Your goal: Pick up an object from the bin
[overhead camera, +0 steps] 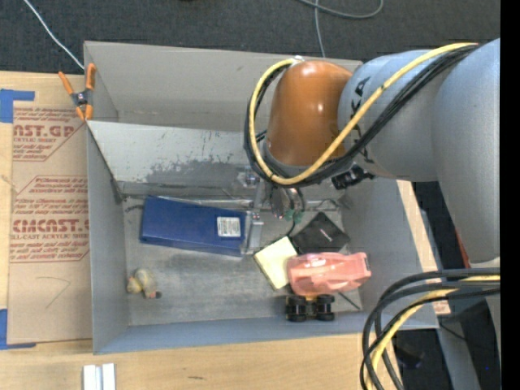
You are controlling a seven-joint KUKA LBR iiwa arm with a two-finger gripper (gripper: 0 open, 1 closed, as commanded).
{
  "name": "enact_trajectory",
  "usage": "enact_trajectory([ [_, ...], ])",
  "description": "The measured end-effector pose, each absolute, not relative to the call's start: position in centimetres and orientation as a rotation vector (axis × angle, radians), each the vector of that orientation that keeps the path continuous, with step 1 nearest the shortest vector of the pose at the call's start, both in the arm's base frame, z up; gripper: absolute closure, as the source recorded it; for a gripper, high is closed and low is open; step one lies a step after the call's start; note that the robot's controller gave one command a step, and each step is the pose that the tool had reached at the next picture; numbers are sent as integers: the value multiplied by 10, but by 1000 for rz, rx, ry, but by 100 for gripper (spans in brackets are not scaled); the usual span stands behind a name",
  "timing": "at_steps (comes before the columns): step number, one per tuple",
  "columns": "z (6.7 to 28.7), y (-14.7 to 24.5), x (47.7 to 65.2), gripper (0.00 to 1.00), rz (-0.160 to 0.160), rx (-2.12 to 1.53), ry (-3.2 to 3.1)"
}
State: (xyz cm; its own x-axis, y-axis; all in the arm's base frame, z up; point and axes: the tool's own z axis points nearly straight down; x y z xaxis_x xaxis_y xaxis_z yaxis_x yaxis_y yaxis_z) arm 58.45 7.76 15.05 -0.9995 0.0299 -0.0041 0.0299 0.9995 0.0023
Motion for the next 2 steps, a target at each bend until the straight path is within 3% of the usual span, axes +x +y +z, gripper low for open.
enact_trajectory([
  [1,70,81,593,0,6,121,3142],
  [2,70,93,581,0,6,216,3130],
])
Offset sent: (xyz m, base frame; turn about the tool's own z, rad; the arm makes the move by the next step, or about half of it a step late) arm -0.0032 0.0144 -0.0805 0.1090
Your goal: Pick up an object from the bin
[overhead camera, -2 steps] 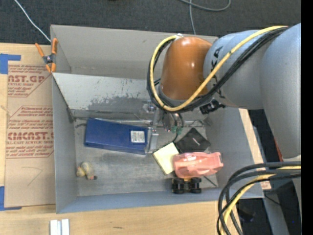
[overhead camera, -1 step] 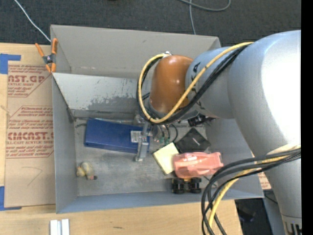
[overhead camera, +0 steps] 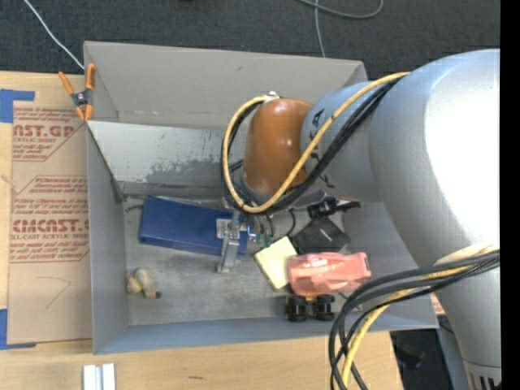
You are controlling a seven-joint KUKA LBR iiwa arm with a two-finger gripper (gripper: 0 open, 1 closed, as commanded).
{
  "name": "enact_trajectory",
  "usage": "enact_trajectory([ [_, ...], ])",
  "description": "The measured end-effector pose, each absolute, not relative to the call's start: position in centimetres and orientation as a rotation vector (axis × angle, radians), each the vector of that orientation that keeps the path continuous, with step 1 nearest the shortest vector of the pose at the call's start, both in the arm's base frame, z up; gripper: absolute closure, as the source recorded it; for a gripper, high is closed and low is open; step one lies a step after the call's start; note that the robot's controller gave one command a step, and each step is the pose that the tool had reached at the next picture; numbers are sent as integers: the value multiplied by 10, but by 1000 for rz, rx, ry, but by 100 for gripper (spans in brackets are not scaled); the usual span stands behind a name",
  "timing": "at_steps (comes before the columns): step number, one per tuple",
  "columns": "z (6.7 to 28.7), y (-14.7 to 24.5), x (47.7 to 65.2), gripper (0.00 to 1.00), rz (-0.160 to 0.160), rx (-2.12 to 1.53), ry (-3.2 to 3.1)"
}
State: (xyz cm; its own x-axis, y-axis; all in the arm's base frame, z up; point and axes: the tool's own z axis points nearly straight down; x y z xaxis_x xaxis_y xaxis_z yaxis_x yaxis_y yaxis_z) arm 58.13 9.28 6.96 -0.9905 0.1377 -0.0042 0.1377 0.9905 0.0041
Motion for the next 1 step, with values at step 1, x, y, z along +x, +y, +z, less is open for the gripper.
enact_trajectory([
  [1,71,82,594,100,9,121,3139],
])
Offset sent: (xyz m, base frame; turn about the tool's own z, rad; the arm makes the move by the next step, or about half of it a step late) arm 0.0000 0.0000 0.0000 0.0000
